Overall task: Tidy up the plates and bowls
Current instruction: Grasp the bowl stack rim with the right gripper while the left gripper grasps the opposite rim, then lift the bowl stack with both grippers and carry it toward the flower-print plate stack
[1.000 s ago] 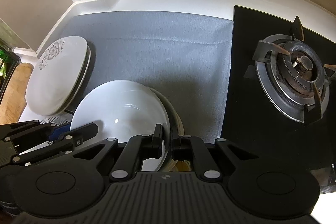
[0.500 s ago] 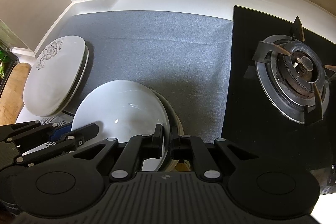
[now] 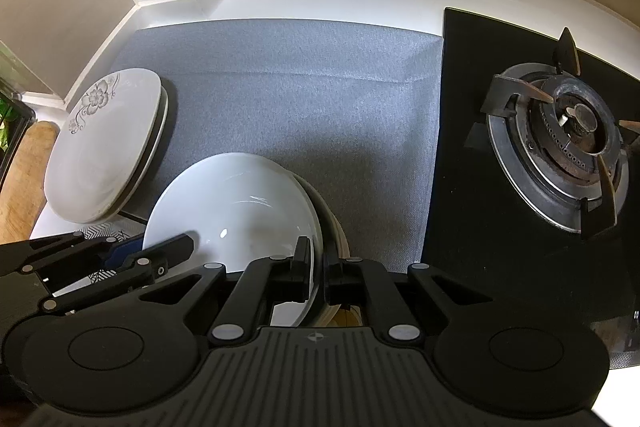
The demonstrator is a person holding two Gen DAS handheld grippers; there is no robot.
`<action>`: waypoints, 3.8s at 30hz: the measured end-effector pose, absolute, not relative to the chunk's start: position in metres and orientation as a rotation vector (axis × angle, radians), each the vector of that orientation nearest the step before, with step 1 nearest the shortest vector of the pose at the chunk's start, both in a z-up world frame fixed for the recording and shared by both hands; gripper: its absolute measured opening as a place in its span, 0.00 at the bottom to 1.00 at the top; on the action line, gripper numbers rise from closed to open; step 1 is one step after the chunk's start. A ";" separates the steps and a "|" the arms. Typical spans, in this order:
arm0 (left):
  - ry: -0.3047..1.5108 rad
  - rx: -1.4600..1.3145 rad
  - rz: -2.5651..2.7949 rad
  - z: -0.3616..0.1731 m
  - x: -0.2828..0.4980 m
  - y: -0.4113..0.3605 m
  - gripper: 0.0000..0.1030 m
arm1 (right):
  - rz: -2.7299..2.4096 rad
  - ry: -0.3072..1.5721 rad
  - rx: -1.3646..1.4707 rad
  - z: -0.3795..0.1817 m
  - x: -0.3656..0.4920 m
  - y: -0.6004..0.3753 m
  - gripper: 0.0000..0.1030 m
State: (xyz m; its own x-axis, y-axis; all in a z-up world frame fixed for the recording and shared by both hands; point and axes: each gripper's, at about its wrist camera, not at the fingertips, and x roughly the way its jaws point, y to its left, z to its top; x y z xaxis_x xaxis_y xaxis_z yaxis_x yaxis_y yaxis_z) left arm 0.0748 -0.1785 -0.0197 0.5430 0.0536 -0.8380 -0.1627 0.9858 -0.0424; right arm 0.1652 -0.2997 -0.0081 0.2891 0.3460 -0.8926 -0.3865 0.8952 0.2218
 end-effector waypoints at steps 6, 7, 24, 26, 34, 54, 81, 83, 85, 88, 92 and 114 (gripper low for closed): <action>0.990 -0.117 0.132 -0.021 0.076 -0.179 0.12 | 0.494 1.180 -0.039 -0.008 0.165 -0.300 0.08; 0.990 -0.116 0.133 -0.021 0.076 -0.180 0.12 | 0.494 1.181 -0.039 -0.008 0.165 -0.300 0.08; 1.005 -0.098 0.142 -0.020 0.077 -0.181 0.13 | 0.495 1.247 0.060 -0.009 0.170 -0.308 0.08; 1.008 -0.097 0.141 -0.020 0.077 -0.181 0.13 | 0.496 1.252 0.061 -0.009 0.169 -0.308 0.08; 1.010 -0.086 0.144 -0.021 0.076 -0.182 0.14 | 0.508 1.247 0.068 -0.005 0.166 -0.312 0.09; 0.984 -0.128 0.194 -0.018 0.067 -0.181 0.35 | 0.518 1.170 0.083 0.004 0.158 -0.331 0.29; 1.069 -0.487 0.262 -0.049 0.077 -0.157 0.62 | 0.624 1.292 -0.005 -0.059 0.186 -0.316 0.61; 1.070 -0.518 0.245 -0.052 0.078 -0.158 0.54 | 0.636 1.300 0.002 -0.061 0.188 -0.316 0.61; 1.063 -0.547 0.229 -0.054 0.076 -0.157 0.48 | 0.651 1.318 0.018 -0.064 0.190 -0.317 0.61; 1.061 -0.551 0.222 -0.055 0.075 -0.155 0.45 | 0.672 1.320 0.020 -0.065 0.190 -0.318 0.60; 1.062 -0.596 0.218 -0.055 0.074 -0.146 0.37 | 0.725 1.338 0.056 -0.066 0.189 -0.315 0.49; 1.075 -0.413 0.042 -0.054 0.093 -0.127 0.36 | 0.630 1.257 0.170 -0.062 0.172 -0.314 0.42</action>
State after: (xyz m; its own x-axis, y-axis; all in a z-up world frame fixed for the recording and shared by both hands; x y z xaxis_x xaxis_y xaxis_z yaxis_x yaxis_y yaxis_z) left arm 0.0927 -0.1275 -0.0535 0.4827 -0.1647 -0.8602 -0.2320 0.9230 -0.3070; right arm 0.1720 -0.3139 -0.0625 0.1659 0.5294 -0.8320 -0.3494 0.8205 0.4524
